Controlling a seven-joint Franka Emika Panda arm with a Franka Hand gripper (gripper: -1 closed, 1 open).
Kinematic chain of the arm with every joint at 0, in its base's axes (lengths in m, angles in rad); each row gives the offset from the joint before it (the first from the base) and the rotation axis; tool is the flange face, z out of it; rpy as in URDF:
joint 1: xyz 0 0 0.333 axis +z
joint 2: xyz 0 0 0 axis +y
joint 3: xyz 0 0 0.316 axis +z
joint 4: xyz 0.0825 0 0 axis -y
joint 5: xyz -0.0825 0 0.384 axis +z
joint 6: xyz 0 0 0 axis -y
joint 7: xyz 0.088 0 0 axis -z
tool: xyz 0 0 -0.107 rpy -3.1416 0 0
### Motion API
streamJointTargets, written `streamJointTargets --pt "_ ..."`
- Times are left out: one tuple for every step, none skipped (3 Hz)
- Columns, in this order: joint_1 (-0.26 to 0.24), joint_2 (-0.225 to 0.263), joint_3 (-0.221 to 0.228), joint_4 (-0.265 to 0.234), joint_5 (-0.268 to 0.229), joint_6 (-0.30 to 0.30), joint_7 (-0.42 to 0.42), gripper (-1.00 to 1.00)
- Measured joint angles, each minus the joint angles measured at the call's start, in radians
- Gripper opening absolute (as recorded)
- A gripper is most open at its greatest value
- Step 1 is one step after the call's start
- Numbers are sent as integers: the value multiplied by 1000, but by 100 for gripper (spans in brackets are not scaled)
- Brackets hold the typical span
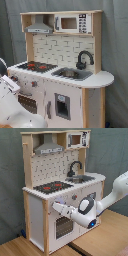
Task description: Play with the kitchen
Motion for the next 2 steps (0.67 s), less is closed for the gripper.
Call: streamJointTargets --pt "0 0 0 0 0 0 -111 -100" --pt "0 0 0 0 -2 0 -240 -100"
